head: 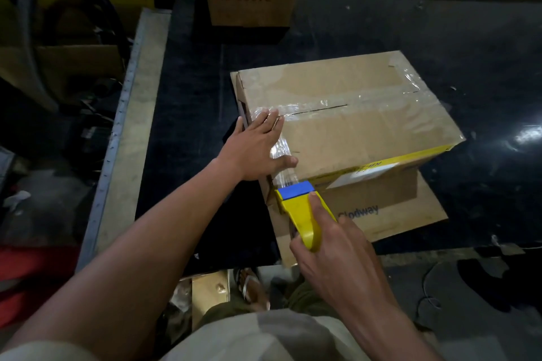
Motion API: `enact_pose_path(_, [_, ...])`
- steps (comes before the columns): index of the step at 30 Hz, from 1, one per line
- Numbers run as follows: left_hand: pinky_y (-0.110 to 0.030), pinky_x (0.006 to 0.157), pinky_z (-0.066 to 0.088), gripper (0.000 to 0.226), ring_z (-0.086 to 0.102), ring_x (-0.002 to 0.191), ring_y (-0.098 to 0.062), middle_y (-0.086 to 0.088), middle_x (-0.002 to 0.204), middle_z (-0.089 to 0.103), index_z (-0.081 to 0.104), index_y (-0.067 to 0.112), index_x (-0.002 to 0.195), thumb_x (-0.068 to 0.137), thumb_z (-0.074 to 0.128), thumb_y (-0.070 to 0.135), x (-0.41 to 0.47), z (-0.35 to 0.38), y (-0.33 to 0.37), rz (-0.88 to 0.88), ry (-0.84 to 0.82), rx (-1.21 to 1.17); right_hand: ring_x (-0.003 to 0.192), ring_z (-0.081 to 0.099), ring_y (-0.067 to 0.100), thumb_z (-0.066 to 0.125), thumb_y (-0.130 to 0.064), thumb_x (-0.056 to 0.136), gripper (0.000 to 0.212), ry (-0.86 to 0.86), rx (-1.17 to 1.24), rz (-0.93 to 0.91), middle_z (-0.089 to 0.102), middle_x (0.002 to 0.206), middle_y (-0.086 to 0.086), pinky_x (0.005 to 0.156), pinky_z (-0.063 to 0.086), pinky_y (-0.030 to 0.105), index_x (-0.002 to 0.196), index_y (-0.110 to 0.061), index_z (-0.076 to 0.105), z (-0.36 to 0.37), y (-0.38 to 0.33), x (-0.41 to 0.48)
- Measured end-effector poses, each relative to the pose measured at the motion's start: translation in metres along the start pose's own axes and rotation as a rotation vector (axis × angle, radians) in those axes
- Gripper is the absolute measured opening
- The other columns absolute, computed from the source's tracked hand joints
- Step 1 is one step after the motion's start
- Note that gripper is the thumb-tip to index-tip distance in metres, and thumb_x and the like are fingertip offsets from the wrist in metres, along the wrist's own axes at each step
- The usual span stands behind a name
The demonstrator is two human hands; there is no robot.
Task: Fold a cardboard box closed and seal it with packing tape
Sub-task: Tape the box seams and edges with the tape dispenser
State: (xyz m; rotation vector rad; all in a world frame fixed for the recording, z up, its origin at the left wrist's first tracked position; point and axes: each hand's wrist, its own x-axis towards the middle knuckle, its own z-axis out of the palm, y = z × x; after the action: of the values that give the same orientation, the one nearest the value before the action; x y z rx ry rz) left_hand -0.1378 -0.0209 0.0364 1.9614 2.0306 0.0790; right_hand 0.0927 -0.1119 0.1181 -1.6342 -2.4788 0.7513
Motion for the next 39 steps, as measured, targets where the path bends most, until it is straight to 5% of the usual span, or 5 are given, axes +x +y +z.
enact_pose_path(13, [-0.059, 0.124, 0.001, 0.106, -0.011, 0.156, -0.017, 0.000, 0.170, -0.009, 0.002, 0.016, 0.163, 0.087, 0.032, 0.084, 0.006, -0.004, 0.002, -0.007, -0.025, 0.002, 0.078, 0.055, 0.032, 0.050, -0.048, 0.086, 0.069, -0.019, -0.003, -0.009, 0.052, 0.084, 0.006, 0.067, 0.044, 0.037, 0.149, -0.033, 0.027, 0.013, 0.001, 0.016])
enact_pose_path(22, [-0.058, 0.124, -0.002, 0.104, -0.015, 0.156, -0.022, -0.003, 0.170, -0.011, -0.002, 0.013, 0.162, 0.089, 0.028, 0.081, 0.010, -0.009, 0.000, -0.007, -0.047, 0.026, 0.072, 0.063, 0.025, 0.056, -0.041, 0.079, 0.021, -0.198, 0.192, 0.079, 0.068, 0.071, 0.000, 0.059, 0.045, 0.034, 0.085, -0.022, 0.062, 0.026, 0.029, 0.032])
enact_pose_path(30, [-0.061, 0.123, 0.002, 0.100, -0.013, 0.156, -0.023, -0.004, 0.169, -0.015, -0.007, 0.015, 0.162, 0.089, 0.012, 0.081, 0.006, -0.006, -0.001, 0.031, -0.042, 0.099, 0.069, 0.057, 0.016, 0.059, -0.033, 0.082, 0.030, -0.047, 0.203, -0.052, 0.065, 0.071, 0.002, 0.062, 0.043, 0.032, 0.112, -0.033, 0.056, -0.033, 0.058, 0.041])
enact_pose_path(34, [-0.060, 0.123, -0.005, 0.089, -0.010, 0.156, -0.027, -0.009, 0.170, -0.012, -0.005, 0.016, 0.162, 0.096, 0.013, 0.072, 0.009, -0.008, 0.014, -0.019, -0.040, 0.162, 0.096, 0.061, 0.019, 0.061, -0.053, 0.084, 0.068, 0.047, 0.205, 0.024, 0.066, 0.104, -0.003, 0.071, 0.044, 0.032, 0.145, -0.035, 0.038, -0.051, 0.086, 0.045])
enact_pose_path(39, [-0.061, 0.122, -0.005, 0.079, -0.010, 0.156, -0.034, -0.015, 0.169, -0.007, 0.004, 0.015, 0.162, 0.100, 0.010, 0.064, 0.035, -0.004, 0.076, -0.056, 0.008, 0.183, 0.083, 0.061, 0.016, 0.066, -0.055, 0.083, 0.040, 0.161, 0.267, 0.060, 0.064, 0.089, -0.008, 0.070, 0.048, 0.035, 0.117, -0.041, 0.051, -0.087, 0.122, 0.052])
